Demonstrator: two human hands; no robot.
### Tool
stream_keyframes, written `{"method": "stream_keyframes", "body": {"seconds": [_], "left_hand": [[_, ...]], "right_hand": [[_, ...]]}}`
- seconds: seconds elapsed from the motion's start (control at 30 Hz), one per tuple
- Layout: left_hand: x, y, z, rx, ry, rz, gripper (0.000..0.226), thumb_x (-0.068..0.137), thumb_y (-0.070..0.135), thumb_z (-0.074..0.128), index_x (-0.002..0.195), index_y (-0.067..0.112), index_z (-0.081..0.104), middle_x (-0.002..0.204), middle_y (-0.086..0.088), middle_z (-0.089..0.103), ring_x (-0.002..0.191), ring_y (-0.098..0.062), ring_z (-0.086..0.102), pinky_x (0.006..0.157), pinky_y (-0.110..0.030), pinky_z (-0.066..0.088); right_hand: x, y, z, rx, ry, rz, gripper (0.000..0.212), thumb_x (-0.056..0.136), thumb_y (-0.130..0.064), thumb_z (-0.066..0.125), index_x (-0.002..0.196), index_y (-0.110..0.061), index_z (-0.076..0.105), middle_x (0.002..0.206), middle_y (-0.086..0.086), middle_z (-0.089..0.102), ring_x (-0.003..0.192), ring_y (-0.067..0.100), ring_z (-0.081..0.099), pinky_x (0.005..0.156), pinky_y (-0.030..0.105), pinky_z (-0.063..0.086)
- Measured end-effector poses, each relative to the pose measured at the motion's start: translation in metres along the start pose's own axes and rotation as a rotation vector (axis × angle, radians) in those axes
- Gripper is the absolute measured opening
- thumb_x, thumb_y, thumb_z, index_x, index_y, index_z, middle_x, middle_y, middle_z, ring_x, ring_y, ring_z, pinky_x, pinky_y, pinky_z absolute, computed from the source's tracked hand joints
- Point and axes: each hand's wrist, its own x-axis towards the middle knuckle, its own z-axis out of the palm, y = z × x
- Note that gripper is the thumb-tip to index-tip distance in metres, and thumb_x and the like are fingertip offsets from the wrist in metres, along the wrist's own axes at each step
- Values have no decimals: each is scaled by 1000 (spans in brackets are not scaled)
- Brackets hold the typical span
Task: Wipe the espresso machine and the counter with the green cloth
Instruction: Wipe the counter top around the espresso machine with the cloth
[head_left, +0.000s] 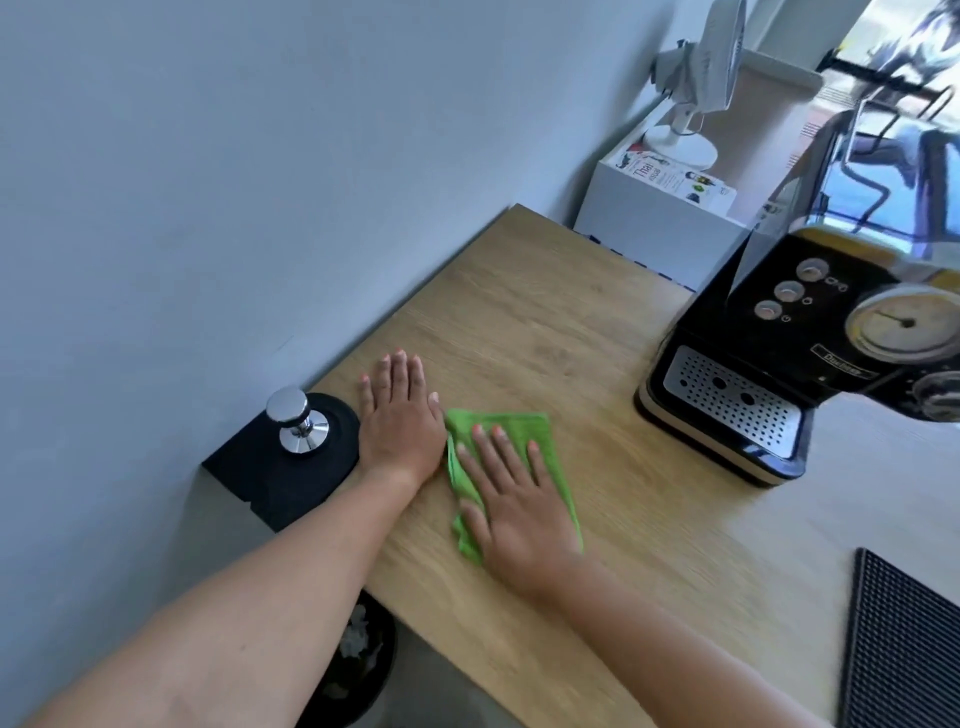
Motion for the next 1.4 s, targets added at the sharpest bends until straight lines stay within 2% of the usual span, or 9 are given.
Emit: {"method": "stream_keyframes", "body": {"seconds": [0.1, 0.27, 0.37, 0.47, 0.63, 0.87, 1.0, 1.2, 1.4], "left_hand": [[13, 1, 2, -9, 14, -31, 62, 99, 37, 15, 153, 8, 5, 162, -10, -1, 149, -23, -6, 121, -47, -2], [29, 2, 5, 6, 23, -37, 64, 98, 39, 10, 153, 7, 1, 161, -10, -5, 149, -23, -9, 121, -47, -3], [37, 4, 6, 8, 28, -42, 64, 98, 39, 11, 153, 7, 2, 162, -10, -4, 149, -22, -9, 121, -46, -3], [41, 5, 6, 11, 31, -54, 63, 98, 37, 13, 153, 7, 5, 162, -9, -1, 149, -21, -6, 121, -46, -2], [42, 6, 5, 14, 49, -55, 62, 98, 35, 16, 153, 7, 7, 162, -9, 1, 149, -21, -5, 121, -45, -3], [42, 8, 6, 4, 48, -55, 62, 98, 34, 12, 153, 8, 1, 161, -8, -6, 149, -21, -11, 121, -46, -5], [45, 8, 5, 3, 56, -59, 62, 99, 34, 15, 153, 8, 3, 162, -8, -3, 149, -20, -9, 121, -45, -4], [44, 9, 4, -7, 78, -61, 62, 98, 34, 16, 153, 7, 7, 162, -9, 1, 149, -21, -5, 121, -45, -3], [42, 8, 4, -36, 93, -51, 62, 99, 35, 12, 153, 8, 0, 161, -7, -7, 148, -20, -12, 121, -44, -5]], "right_hand": [[-35, 31, -1, -30, -5, -67, 58, 102, -52, 14, 156, -32, 5, 164, -8, -6, 151, 14, -9, 118, 42, -6], [58, 86, -20, 49, 64, 403, 61, 101, -52, 8, 155, -28, -7, 163, -4, -17, 148, 13, -21, 121, 42, -11], [135, 81, -27, 138, 59, 495, 64, 100, -53, 6, 155, -25, -8, 162, 1, -19, 148, 18, -21, 120, 47, -10], [156, 53, -27, 93, 26, 321, 63, 101, -51, 8, 155, -24, -8, 163, 2, -17, 148, 19, -19, 120, 46, -11], [82, 67, -19, 52, 18, 42, 60, 102, -52, 16, 156, -32, -1, 163, -7, -12, 149, 10, -16, 122, 41, -7], [183, 124, -42, 88, 60, 511, 66, 99, -56, 9, 156, -26, -3, 164, -1, -13, 150, 17, -15, 121, 47, -9], [227, 80, -43, 65, 16, 309, 66, 99, -55, 11, 157, -26, -1, 164, 0, -11, 150, 19, -13, 120, 48, -9], [137, 79, -28, -8, 7, -37, 62, 98, -58, 13, 155, -38, -2, 163, -10, -12, 149, 10, -16, 122, 43, -7], [210, 155, -51, -2, 60, 425, 73, 92, -70, 6, 155, -35, -2, 164, -3, -11, 150, 18, -10, 121, 49, -4]]}}
